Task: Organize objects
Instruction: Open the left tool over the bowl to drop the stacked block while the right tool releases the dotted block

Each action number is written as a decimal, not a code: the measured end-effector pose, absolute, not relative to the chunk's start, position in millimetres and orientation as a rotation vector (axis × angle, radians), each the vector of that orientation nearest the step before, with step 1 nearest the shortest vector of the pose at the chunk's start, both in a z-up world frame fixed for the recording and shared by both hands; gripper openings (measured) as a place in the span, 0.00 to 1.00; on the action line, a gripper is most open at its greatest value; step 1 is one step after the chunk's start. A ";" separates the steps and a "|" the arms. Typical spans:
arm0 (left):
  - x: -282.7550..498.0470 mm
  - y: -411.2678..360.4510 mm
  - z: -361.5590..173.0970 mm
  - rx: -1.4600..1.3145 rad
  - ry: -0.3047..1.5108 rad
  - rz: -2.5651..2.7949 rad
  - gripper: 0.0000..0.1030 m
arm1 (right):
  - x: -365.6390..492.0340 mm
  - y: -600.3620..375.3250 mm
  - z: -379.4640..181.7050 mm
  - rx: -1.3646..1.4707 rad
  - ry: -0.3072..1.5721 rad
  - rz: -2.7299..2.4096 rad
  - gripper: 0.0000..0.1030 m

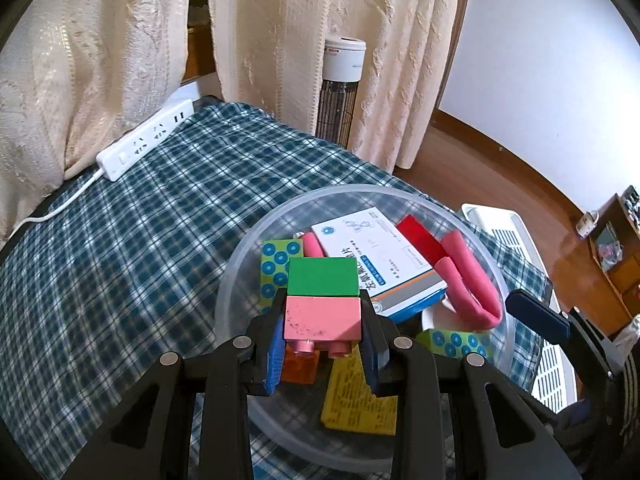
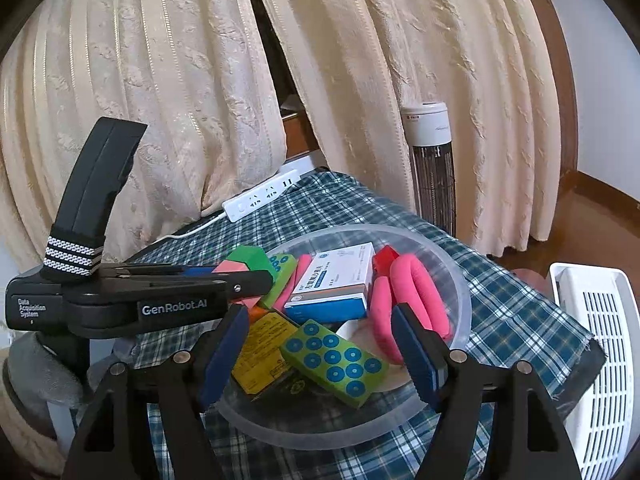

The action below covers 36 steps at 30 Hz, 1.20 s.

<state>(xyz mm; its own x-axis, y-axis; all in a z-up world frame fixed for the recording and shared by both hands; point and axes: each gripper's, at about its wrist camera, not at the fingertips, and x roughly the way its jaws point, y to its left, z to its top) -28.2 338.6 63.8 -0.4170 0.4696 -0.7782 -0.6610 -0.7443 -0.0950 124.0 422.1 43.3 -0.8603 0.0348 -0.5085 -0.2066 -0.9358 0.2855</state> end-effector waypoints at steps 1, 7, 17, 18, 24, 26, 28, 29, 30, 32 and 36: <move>-29.1 339.4 63.3 -1.094 0.297 2.170 0.32 | 124.2 422.5 43.3 -0.775 0.508 2.867 0.75; -31.9 345.7 59.8 -1.102 0.295 2.161 0.32 | 122.8 425.0 41.5 -0.781 0.520 2.854 0.75; -36.0 340.7 60.4 -1.130 0.222 2.144 0.49 | 125.2 424.3 41.6 -0.783 0.508 2.838 0.75; -36.1 339.0 61.1 -1.129 0.214 2.150 0.54 | 125.6 424.5 41.8 -0.782 0.507 2.835 0.75; -34.5 328.3 66.4 -1.120 0.192 2.172 0.59 | 128.6 420.9 43.2 -0.783 0.499 2.831 0.78; -32.4 325.0 68.2 -1.115 0.190 2.178 0.59 | 129.4 419.8 44.1 -0.784 0.490 2.829 0.82; -30.5 320.6 69.8 -1.110 0.186 2.187 0.60 | 131.9 417.9 45.2 -0.778 0.470 2.818 0.84; -29.2 318.3 70.7 -1.107 0.185 2.194 0.60 | 133.0 417.1 45.3 -0.777 0.458 2.814 0.85; -28.2 316.0 71.6 -1.102 0.187 2.205 0.61 | 134.1 415.9 45.7 -0.779 0.440 2.808 0.85; -26.2 310.0 73.5 -1.089 0.194 2.235 0.63 | 136.4 413.3 45.4 -0.793 0.418 2.797 0.88; -23.0 298.5 76.1 -1.067 0.199 2.293 0.69 | 140.4 409.2 43.9 -0.816 0.406 2.788 0.93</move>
